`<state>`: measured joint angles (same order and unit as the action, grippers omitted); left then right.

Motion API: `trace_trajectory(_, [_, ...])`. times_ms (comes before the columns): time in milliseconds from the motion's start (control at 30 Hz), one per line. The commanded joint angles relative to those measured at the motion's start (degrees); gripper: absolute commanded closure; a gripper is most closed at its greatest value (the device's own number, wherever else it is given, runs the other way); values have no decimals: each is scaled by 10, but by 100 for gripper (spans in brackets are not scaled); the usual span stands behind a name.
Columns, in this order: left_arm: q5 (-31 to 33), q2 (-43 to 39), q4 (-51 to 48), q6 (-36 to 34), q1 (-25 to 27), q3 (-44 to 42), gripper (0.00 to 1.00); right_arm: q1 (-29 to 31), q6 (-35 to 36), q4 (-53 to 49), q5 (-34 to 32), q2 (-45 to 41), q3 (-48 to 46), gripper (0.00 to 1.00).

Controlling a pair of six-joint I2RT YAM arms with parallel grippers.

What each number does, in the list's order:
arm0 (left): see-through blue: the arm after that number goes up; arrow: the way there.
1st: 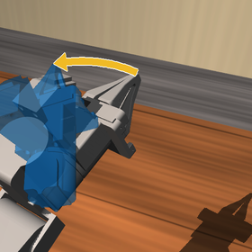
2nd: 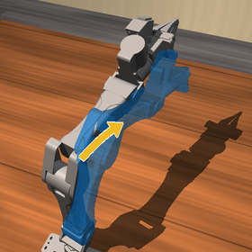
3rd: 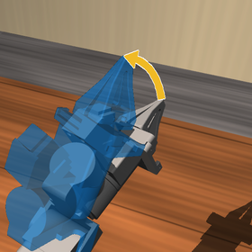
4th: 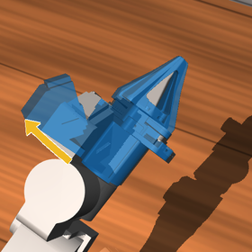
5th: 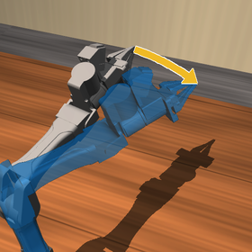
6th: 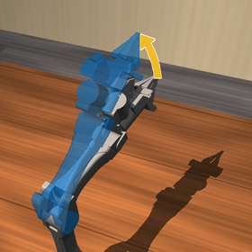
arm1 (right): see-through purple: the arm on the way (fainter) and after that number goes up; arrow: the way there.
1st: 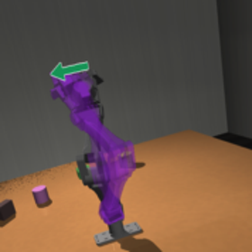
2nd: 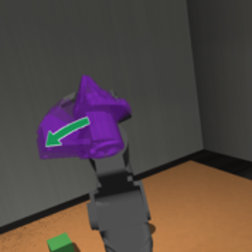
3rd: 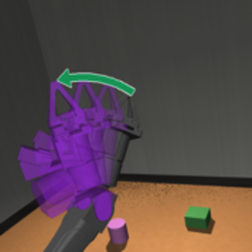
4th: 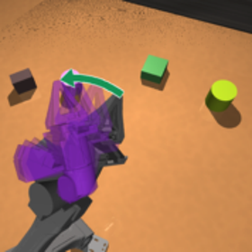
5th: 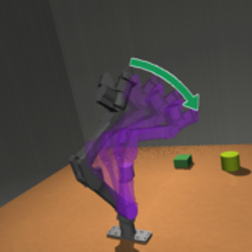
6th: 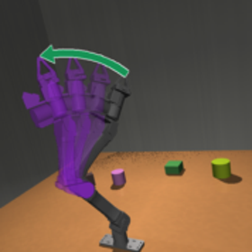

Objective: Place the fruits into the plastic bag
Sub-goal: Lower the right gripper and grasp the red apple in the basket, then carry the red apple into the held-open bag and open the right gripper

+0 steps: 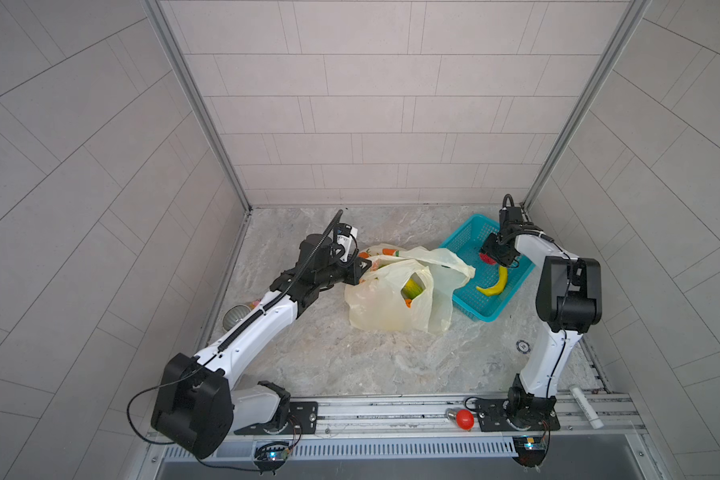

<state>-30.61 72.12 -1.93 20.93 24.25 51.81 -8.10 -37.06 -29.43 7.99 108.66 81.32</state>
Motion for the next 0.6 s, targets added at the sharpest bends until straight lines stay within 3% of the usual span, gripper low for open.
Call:
trace_trajectory(0, [1, 3, 16, -2, -3, 2, 100, 25, -34, 17, 38, -115, -25, 51])
trace_trajectory(100, [-1, 1, 15, -2, -3, 0, 100, 72, -14, 23, 49, -216, -34, 50])
trace_trajectory(300, [-4, 0, 16, -2, -2, 1, 100, 191, 100, 97, 81, -367, -56, 49])
trace_trajectory(467, [-6, -7, 15, -2, -2, 0, 100, 278, 157, 66, 162, -357, -24, 49])
trace_trajectory(567, [-1, -13, 9, -3, -2, 0, 100, 339, 192, 53, 172, -334, -14, 49])
